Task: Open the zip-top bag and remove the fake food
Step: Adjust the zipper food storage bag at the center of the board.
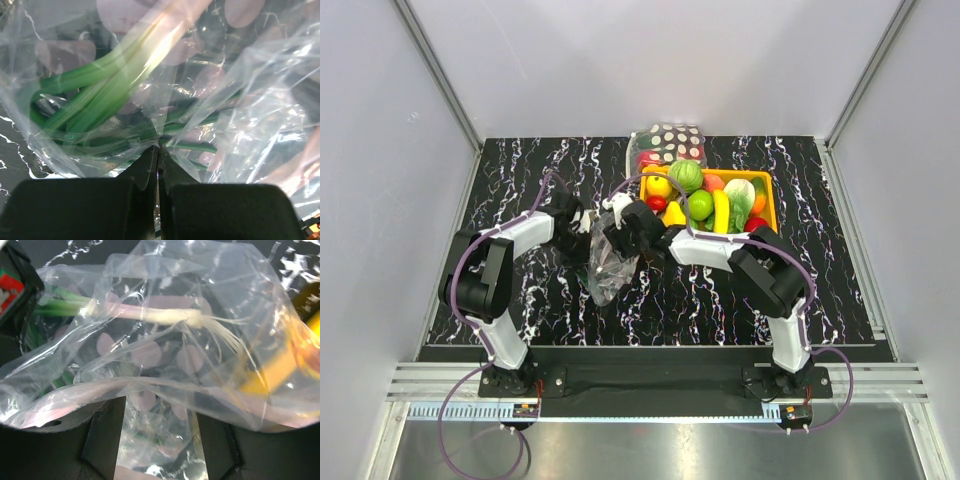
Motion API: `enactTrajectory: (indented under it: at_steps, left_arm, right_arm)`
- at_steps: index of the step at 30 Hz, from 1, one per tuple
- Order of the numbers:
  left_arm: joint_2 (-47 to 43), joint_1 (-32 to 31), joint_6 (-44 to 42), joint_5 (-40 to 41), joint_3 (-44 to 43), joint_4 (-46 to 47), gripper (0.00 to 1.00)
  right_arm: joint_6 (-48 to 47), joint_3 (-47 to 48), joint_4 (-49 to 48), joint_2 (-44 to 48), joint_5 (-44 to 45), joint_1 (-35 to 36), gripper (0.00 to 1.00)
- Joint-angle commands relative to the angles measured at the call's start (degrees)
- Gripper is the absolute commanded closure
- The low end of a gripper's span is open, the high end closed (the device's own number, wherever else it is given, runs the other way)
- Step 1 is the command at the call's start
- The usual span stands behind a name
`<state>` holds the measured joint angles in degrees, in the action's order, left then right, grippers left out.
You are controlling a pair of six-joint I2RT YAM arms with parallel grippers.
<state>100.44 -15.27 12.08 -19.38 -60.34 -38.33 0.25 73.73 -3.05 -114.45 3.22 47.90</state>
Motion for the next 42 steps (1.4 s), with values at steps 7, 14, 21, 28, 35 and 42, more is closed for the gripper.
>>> enactTrajectory:
  at_steps: [7, 14, 21, 28, 35, 42]
  left_arm:
    - [2.9, 0.6, 0.3, 0.4, -1.1, 2.3, 1.00]
    - [5.3, 1.0, 0.1, -1.1, -3.1, 4.1, 1.00]
    - [5.3, 1.0, -0.3, -5.6, -3.8, 7.4, 1.00]
    - [5.0, 0.9, 0.3, -9.9, -2.7, 12.6, 1.00]
    - [3.2, 0.6, 0.8, -11.7, -2.9, 13.3, 1.00]
    - [-10.2, 0.8, 2.0, -0.4, -3.4, 5.1, 0.50]
  right_arm:
    - [-1.3, 4.0, -0.5, -2.5, -13.2, -0.7, 0.36]
    - [-1.0, 5.2, 1.4, -3.4, -24.6, -0.3, 0.39]
    - [-0.6, 5.5, 2.0, -3.1, -33.1, 0.2, 0.43]
    - [2.7, 5.4, 2.7, -2.3, -41.0, 0.3, 0.46]
    - [6.2, 1.7, 2.5, 0.3, -37.3, 1.0, 0.45]
    - [5.6, 3.3, 8.2, 3.4, -26.7, 0.9, 0.44]
